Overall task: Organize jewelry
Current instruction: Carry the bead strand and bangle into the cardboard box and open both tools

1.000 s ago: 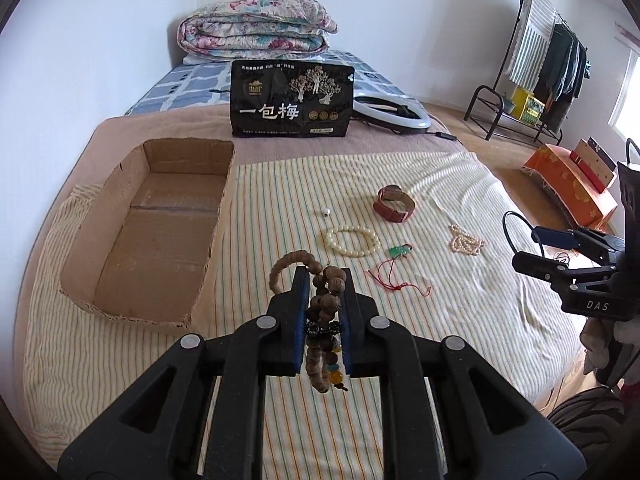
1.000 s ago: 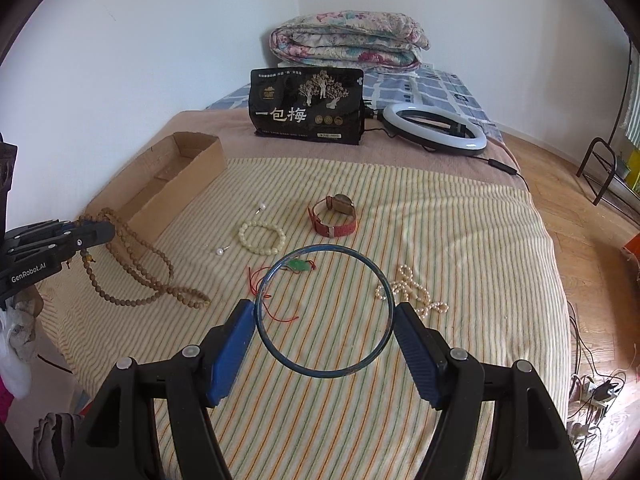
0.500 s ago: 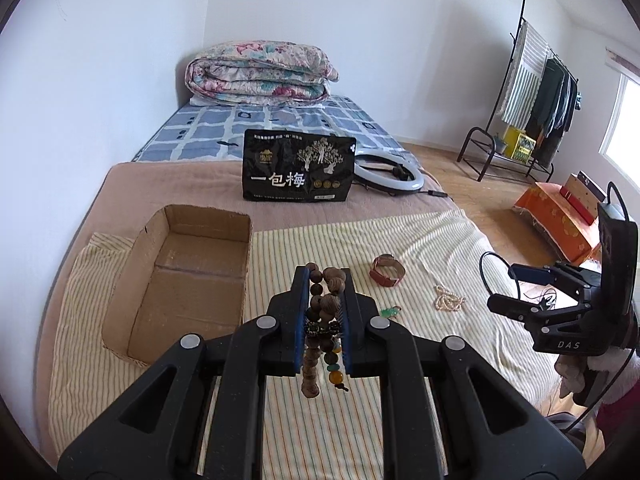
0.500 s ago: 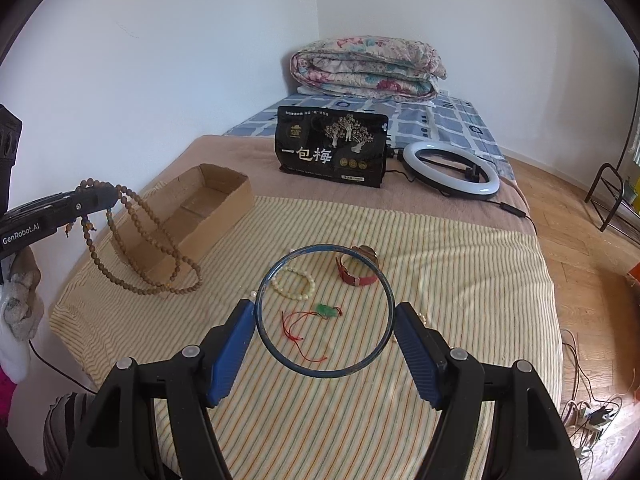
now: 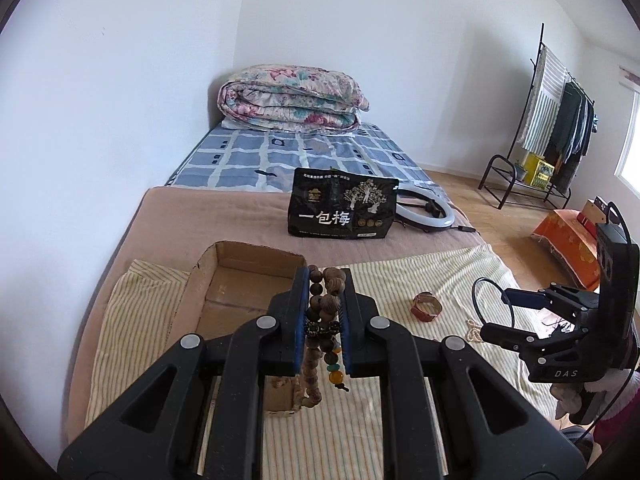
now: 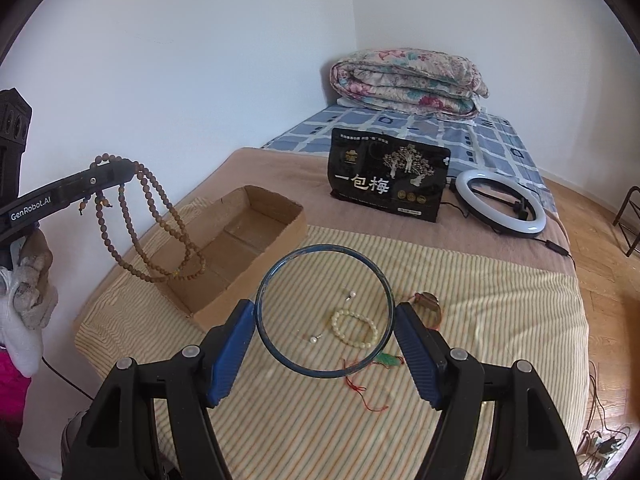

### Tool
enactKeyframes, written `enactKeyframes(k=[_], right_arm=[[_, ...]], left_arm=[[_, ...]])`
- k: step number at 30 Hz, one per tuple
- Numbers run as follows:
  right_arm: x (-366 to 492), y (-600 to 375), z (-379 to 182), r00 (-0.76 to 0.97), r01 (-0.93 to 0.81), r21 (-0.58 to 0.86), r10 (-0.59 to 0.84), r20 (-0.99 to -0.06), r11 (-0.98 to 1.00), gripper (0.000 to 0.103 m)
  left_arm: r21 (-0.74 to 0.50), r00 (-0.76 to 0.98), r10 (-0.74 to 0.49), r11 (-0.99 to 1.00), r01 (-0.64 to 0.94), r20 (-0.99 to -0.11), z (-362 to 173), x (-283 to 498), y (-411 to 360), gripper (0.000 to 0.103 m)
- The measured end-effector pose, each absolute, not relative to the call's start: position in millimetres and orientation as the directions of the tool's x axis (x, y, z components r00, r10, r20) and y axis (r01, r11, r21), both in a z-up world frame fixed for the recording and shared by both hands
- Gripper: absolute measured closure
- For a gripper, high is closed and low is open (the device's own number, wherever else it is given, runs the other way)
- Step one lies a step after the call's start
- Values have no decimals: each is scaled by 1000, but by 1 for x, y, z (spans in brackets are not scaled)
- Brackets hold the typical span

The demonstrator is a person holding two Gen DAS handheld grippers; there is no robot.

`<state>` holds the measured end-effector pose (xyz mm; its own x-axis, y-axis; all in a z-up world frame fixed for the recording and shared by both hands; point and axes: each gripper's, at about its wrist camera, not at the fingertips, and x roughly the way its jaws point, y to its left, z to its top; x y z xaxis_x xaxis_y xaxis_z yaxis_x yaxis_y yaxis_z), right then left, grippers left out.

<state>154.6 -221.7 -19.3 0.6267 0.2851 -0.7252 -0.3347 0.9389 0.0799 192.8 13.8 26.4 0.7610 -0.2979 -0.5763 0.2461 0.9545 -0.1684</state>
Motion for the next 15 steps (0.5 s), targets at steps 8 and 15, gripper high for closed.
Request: enactKeyframes(k=[8, 15], right_arm=[[188, -174, -30, 596, -379, 98, 324, -735, 920, 30], [223, -139, -47, 562, -400, 130, 355, -747, 907, 30]], left_arm=[[-164, 756, -249, 968, 188, -606, 6, 215, 47, 91], [-160, 741, -216, 976, 147, -636, -18, 227, 71, 91]])
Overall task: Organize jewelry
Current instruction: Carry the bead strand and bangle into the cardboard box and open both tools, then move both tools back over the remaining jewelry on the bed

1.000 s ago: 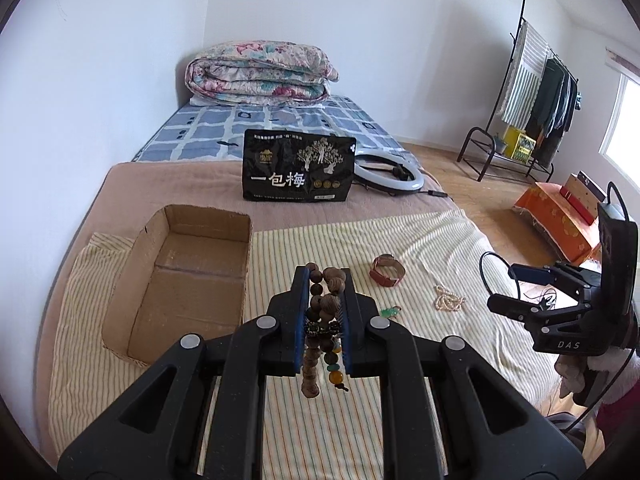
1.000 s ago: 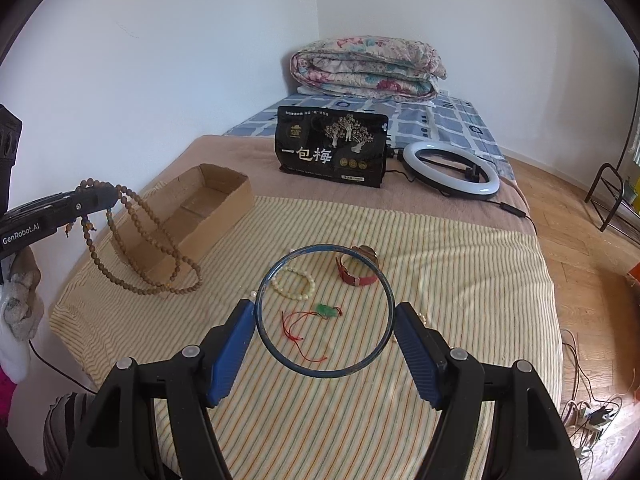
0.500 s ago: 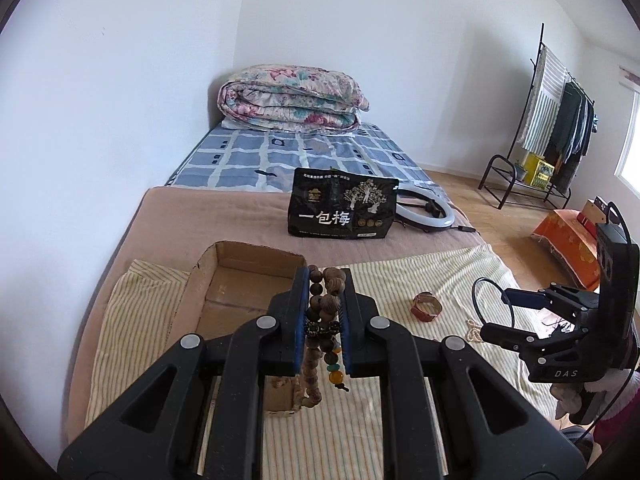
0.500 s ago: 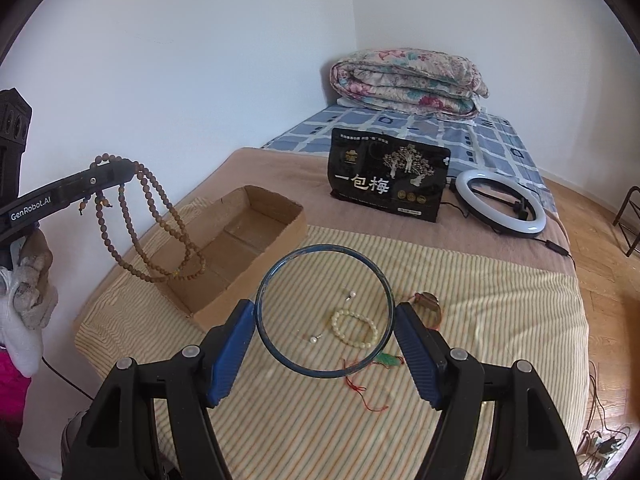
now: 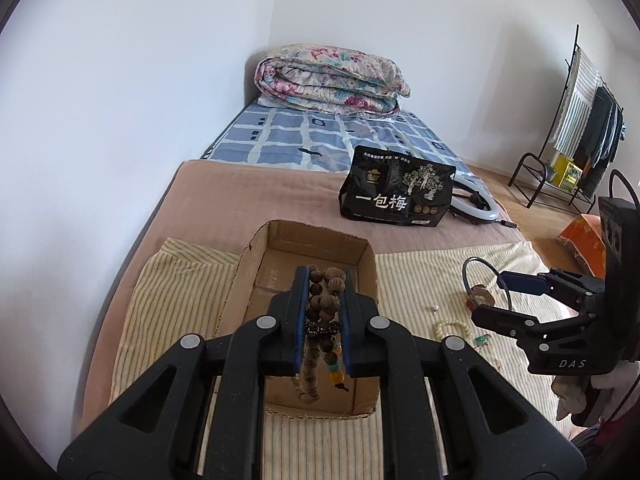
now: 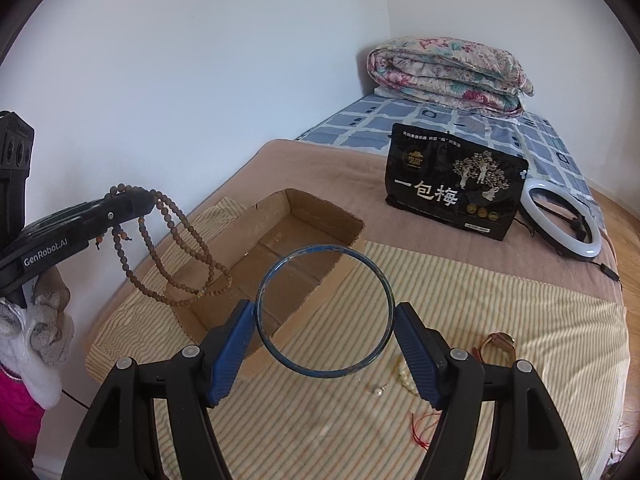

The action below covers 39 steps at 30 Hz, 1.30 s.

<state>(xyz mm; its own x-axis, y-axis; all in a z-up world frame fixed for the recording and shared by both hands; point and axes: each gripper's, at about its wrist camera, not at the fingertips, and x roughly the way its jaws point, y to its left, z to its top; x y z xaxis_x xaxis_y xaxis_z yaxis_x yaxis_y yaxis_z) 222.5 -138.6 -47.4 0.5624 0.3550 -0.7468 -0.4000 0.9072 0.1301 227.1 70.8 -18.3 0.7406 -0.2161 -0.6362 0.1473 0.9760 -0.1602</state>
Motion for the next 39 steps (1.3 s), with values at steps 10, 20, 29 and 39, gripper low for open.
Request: enactKeyframes(k=[10, 20, 29, 39], right_arm=[[258, -98, -81, 510, -424, 170, 389, -767, 890, 30], [284, -74, -109, 477, -435, 177, 393, -786, 883, 30], [284, -69, -110, 487, -445, 166, 393, -780, 880, 14], [275, -86, -97, 508, -422, 171, 388, -769, 890, 13]], left_arm=[[-168, 707, -192, 980, 105, -681, -52, 244, 91, 91], [-182, 670, -192, 980, 86, -717, -79, 254, 95, 91], [-209, 640, -204, 975, 69, -741, -91, 259, 97, 79], [-212, 643, -195, 976, 53, -741, -89, 252, 97, 79]])
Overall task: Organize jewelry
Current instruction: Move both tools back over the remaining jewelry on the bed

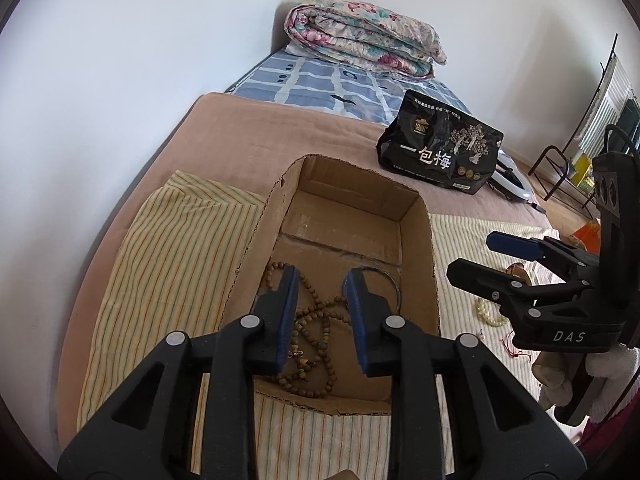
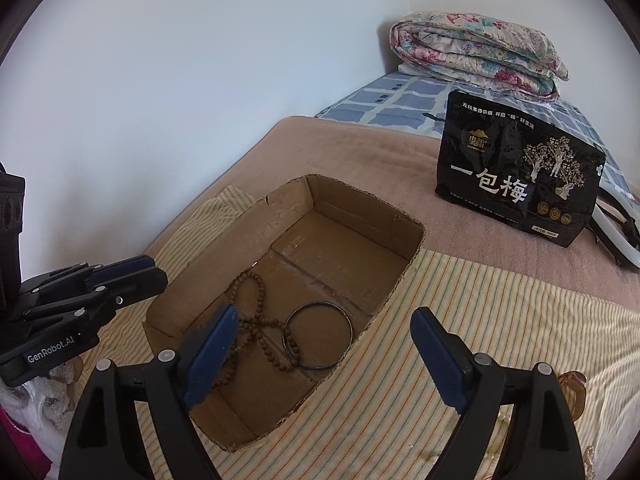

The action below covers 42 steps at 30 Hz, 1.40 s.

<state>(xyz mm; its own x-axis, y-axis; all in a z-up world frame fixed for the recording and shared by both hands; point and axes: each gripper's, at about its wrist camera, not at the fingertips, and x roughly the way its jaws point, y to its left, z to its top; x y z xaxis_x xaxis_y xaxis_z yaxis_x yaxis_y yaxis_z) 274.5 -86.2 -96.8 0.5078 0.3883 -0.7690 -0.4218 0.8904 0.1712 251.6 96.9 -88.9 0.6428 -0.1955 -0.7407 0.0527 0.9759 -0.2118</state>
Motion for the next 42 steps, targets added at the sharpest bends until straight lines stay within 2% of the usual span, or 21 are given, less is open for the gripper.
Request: enactKeyframes(k=[15, 20, 21, 23, 25, 35, 42], right_arm=[[247, -123, -66, 576, -378, 151, 360, -734, 913, 13], [234, -141, -51, 612, -348, 127, 328, -720, 929, 10], [231, -146, -49, 618, -341, 122, 320, -718, 932, 7], [224, -158, -43, 635, -328, 106, 302, -711, 939, 3], [216, -171, -38, 652, -309, 79, 271, -708, 948, 2], [179, -267, -26, 709, -170, -18, 110, -696, 985, 0], [160, -328, -38, 699, -62, -15, 33, -714, 998, 0]], left_arm=[[-151, 693, -159, 986, 72, -703, -57, 227, 73, 79], [-135, 708, -171, 985, 107, -685, -45, 218, 60, 79], [-133, 707, -176, 984, 116, -685, -43, 217, 56, 78], [-136, 705, -193, 981, 137, -682, -41, 215, 48, 60], [-136, 710, -202, 979, 150, -675, -39, 210, 41, 53], [-142, 675, -269, 961, 238, -687, -49, 206, -11, 52], [-133, 640, -301, 945, 297, -707, -63, 209, -52, 52]])
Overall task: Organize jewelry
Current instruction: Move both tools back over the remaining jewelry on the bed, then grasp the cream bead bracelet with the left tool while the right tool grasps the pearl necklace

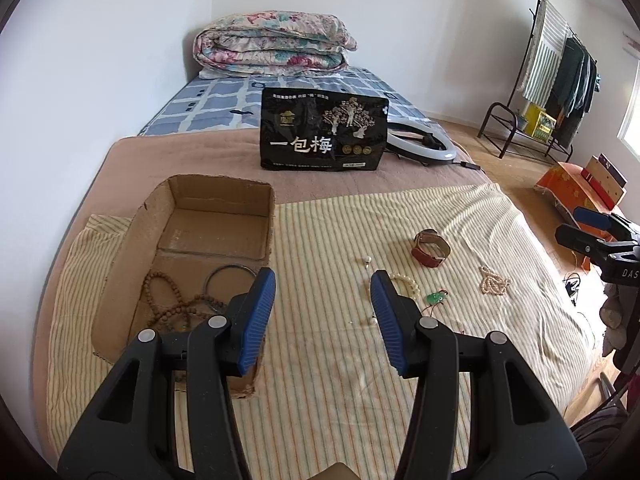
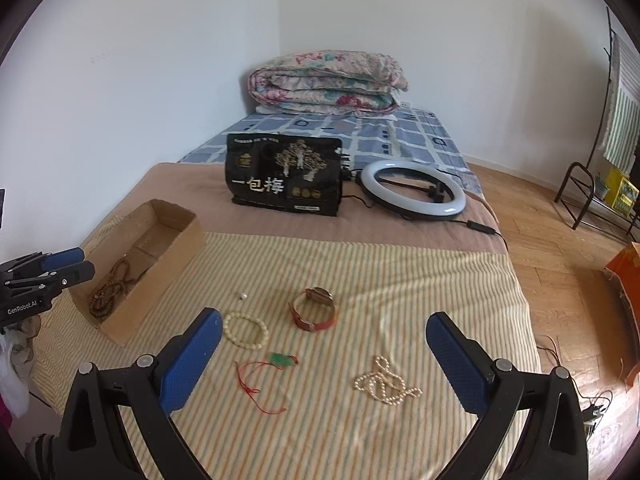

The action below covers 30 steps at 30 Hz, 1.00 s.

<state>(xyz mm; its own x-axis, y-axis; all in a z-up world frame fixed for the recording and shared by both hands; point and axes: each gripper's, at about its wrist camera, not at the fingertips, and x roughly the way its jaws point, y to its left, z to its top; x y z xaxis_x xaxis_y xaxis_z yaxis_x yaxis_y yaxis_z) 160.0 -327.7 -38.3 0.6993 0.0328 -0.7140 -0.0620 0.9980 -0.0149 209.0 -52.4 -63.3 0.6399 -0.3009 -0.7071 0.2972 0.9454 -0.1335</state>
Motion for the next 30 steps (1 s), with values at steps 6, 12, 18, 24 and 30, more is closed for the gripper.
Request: enactKeyframes(k=[6, 12, 18, 24, 30], right_arm=[[149, -370, -58, 676, 7, -23, -22, -737, 1000, 0], [143, -402, -88, 647, 58, 5, -34, -761, 998, 0], [149, -414, -123, 603, 68, 27, -19, -797, 997, 0], [156, -418, -150, 579, 62, 44, 0, -815, 997, 0], [167, -424, -171, 564, 69, 93, 38, -825, 993, 0]], left_arm=[[-130, 607, -314, 936, 327, -731, -78, 216, -80, 52], [-130, 569, -321, 928, 350, -757, -100, 229, -105, 52], [-135, 513, -323, 920, 369, -795, -130, 248, -130, 52], [-152, 456, -314, 922, 356, -833, -163, 268, -146, 53], [-141, 418, -279, 933, 332, -865, -191, 285, -155, 60]])
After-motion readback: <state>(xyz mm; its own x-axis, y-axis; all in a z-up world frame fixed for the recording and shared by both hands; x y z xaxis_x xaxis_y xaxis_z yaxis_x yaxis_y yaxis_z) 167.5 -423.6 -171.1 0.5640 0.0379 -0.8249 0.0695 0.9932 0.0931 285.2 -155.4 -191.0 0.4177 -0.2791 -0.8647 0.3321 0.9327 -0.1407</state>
